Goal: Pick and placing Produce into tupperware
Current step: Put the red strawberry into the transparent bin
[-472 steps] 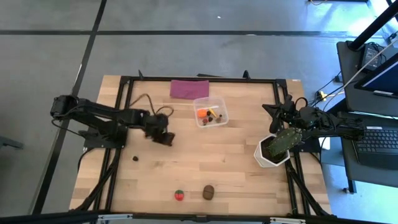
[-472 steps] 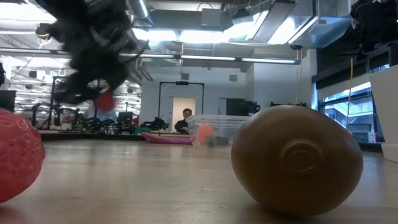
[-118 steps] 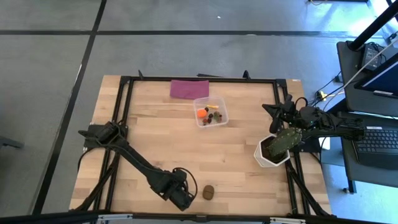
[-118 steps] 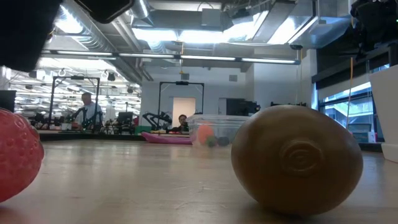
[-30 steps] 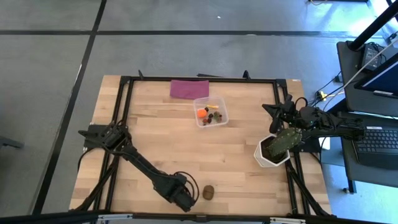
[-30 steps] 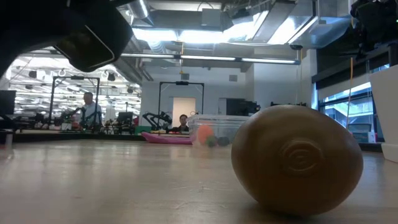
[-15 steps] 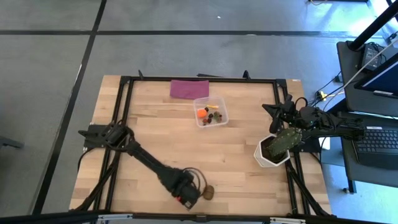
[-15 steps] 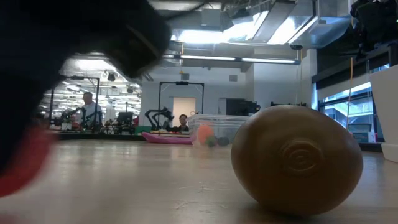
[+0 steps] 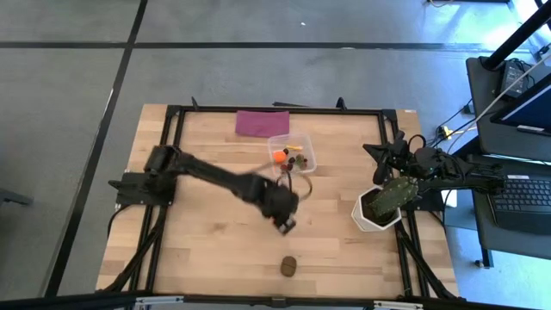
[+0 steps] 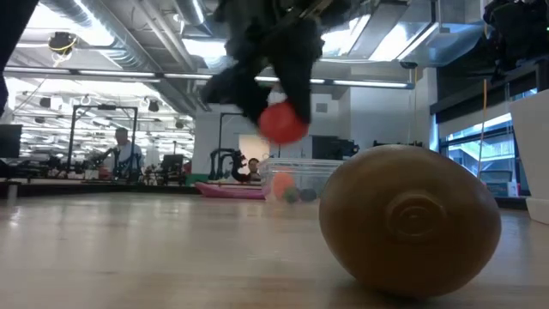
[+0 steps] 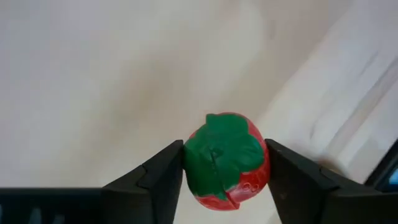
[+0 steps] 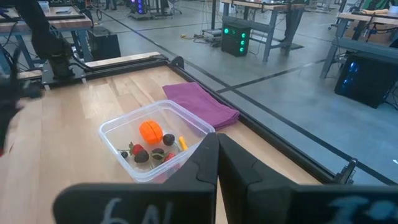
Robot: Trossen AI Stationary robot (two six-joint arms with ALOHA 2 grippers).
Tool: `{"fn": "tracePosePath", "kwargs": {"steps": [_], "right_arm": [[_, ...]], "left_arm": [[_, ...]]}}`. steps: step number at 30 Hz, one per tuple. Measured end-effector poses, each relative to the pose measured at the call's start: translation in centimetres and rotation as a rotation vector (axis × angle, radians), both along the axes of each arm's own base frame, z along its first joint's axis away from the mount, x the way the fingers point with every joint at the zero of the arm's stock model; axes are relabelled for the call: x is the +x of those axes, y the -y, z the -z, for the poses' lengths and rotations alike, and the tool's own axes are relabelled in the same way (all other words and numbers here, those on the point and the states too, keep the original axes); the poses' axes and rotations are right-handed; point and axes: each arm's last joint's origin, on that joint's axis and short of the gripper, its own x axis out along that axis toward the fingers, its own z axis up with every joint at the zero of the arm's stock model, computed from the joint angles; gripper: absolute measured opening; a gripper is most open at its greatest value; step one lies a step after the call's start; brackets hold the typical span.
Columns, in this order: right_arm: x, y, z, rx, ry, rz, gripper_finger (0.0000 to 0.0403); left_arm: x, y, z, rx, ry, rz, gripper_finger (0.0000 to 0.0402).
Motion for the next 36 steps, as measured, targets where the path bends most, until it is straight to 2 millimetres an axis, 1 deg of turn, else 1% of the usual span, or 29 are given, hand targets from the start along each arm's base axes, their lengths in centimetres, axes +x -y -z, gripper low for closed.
{"fn": "tracePosePath", "kwargs": {"steps": [4,7,10,13,14,17,22,24,31,36], "right_arm": [[0.0,0.0,0.0,-0.001,0.0,0.0,0.0009],[0.0,0.0,0.0,-0.001,0.004,0.0,0.0009],[0.0,0.0,-0.1,-0.004,0.006,0.001,0.0009],[0.0,0.0,-0.1,-0.006,0.005,0.002,0.0009],[0.0,0.0,-0.1,-0.006,0.004,0.001,0.0009],[0.0,0.0,-0.1,-0.008,0.004,0.001,0.0009],[0.0,0.0,-0.1,-0.01,0.002,0.001,0.0009],[0.0,0.0,-0.1,-0.01,0.001,0.001,0.0009],[0.0,0.0,-0.1,-0.015,-0.002,0.0,0.0009],[0.0,0.0,-0.1,-0.02,-0.004,-0.001,0.0009]], "left_arm": [[0.1,-4.2,-3.8,0.119,0.18,-0.029,0.0198],[0.4,-7.3,-6.1,0.229,0.322,-0.08,0.0197],[0.9,-10.0,-7.2,0.346,0.423,-0.117,0.02],[1.3,-12.3,-7.4,0.416,0.461,-0.13,0.0201],[1.5,-13.0,-7.2,0.429,0.471,-0.14,0.0201],[1.7,-14.8,-6.1,0.46,0.422,-0.172,0.0199],[2.1,-16.8,-4.3,0.479,0.364,-0.201,0.0204],[2.4,-17.1,-3.2,0.478,0.333,-0.201,0.0205],[3.5,-17.4,0.6,0.47,0.249,-0.184,0.0201],[3.9,-17.7,2.4,0.467,0.208,-0.18,0.021]]}}
